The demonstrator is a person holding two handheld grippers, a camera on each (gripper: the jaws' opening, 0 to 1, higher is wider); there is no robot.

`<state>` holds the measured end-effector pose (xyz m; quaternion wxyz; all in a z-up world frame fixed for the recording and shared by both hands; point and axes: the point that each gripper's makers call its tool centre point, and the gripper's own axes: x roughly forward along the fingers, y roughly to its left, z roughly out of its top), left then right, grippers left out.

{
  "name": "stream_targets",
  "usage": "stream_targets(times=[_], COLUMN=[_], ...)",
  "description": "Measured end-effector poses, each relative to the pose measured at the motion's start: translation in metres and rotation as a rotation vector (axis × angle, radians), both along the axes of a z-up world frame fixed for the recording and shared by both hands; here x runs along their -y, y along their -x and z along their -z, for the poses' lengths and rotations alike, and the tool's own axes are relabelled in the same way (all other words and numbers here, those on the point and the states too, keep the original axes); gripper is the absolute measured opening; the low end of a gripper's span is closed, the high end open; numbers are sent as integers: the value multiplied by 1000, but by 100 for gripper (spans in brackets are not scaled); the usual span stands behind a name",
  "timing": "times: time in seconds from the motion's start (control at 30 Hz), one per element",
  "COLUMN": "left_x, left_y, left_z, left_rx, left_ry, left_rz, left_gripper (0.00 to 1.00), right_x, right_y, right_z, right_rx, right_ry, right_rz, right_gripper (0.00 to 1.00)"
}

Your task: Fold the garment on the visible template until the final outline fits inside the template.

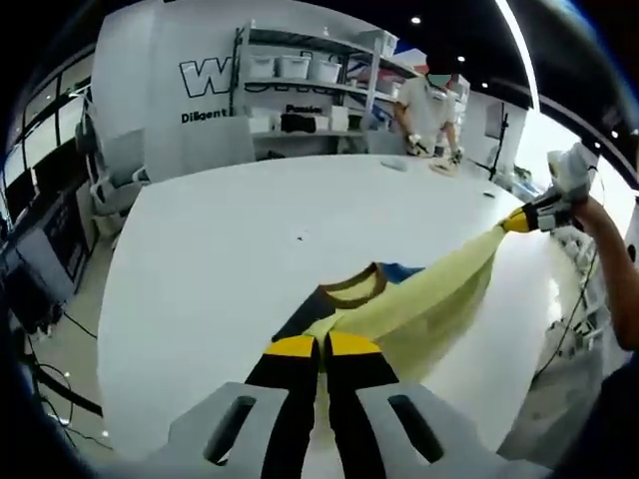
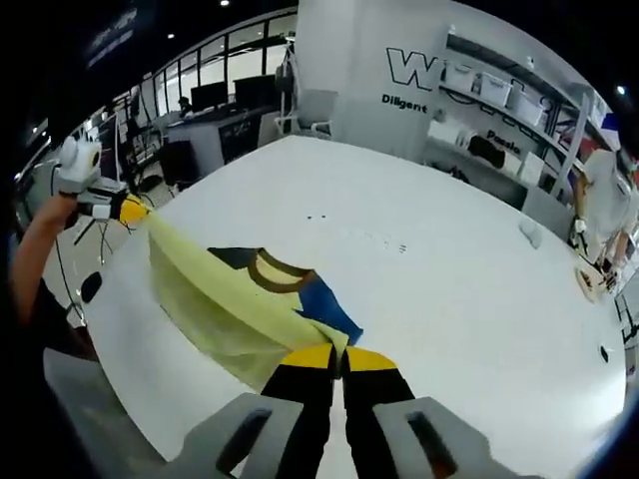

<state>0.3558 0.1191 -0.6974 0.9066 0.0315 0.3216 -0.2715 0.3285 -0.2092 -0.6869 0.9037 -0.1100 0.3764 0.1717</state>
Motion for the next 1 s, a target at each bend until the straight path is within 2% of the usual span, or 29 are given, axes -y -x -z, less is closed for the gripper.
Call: stream_targets(times=[0.03,0.13,0.27,0.33,0.47,0.5,0.63,0.8,0.83,1.0], left_x=[0,1,4,5,9,9,8,7,7,6], left_y=[-10,-23,-47,-52,-63,-69,-78,-90,-93,-101], left_z=[3,9,31,38,58,68,79,100,107,125], left_rx=[2,-7,-24,-29,-59,-75,-92,-120,-130,-122], left_ry=[-8,-6,-18,-23,-23,-19,-8,7,10,10], left_rz=[-3,-11,-29,-32,-31,-41,-56,-83,-91,-125], left_gripper=[0,0,0,0,0,0,0,0,0,0], right_x=[0,0,1,2,4,5,6,8,8,9], right_y=[-3,-26,-51,-61,-75,-78,-87,-103,-107,-116], right_z=[1,14,30,39,55,60,70,94,104,130], right_rx=[0,-10,-8,-7,-17,-18,-21,-14,-15,0], right_ry=[-1,5,10,11,30,29,19,2,2,6], right_rz=[0,3,12,20,26,27,40,56,57,59], right_gripper=[0,0,0,0,0,0,0,0,0,0])
